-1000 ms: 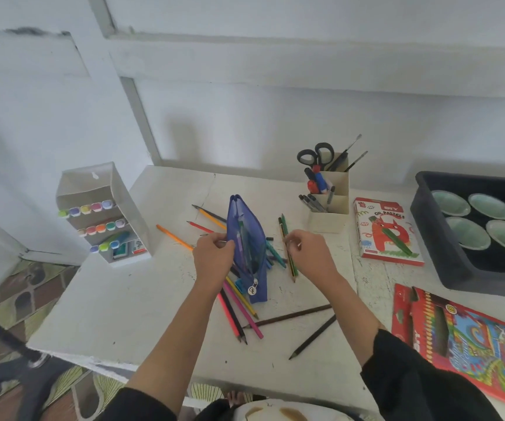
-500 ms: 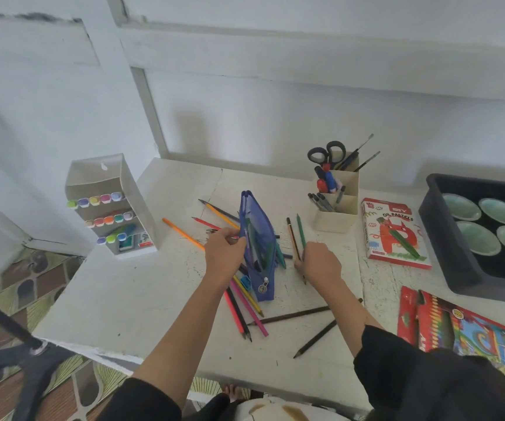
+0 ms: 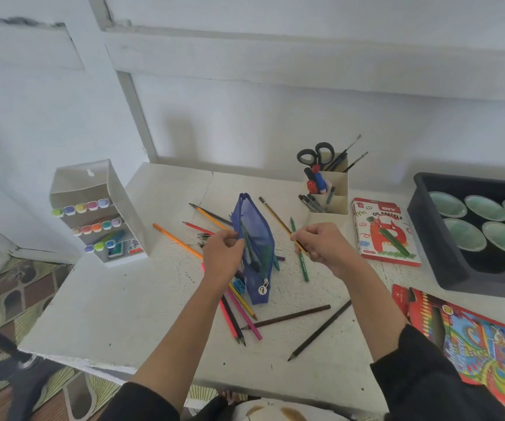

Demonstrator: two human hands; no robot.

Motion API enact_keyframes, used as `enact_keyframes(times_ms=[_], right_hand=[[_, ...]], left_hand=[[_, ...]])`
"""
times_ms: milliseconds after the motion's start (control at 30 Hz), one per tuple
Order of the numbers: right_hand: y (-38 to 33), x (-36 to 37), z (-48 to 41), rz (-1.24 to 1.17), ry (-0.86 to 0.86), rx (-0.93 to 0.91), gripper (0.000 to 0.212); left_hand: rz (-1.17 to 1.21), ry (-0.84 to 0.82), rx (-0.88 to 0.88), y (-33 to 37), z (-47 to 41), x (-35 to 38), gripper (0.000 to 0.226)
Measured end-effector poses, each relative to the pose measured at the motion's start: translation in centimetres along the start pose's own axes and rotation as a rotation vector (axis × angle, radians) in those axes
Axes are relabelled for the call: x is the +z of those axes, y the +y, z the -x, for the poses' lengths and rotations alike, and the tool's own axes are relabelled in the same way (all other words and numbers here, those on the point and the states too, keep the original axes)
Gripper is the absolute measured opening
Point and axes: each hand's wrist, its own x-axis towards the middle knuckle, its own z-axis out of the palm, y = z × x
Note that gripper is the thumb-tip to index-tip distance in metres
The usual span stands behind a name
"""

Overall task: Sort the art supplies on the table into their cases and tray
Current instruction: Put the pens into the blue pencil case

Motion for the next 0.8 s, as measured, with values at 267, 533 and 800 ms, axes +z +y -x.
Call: enact_keyframes(times_ms=[267,533,800], right_hand=[[-2.5,3.1,-0.4,0.283,-0.013,0.006,0.020],[-1.6,7.1,-2.0,0.745,0.015,-0.213,0.024],[-1.5,8.6,-3.1,0.891,-0.044,-0.157,0.034]], left_hand=[[-0.009,0.022,0.008,0.3,0.2,0.0,0.021],[0.009,0.034,0.023,0.3,0.5,-0.3,0.020],[0.025,0.024,0.013,0.1,0.8,-0.7,0.019]])
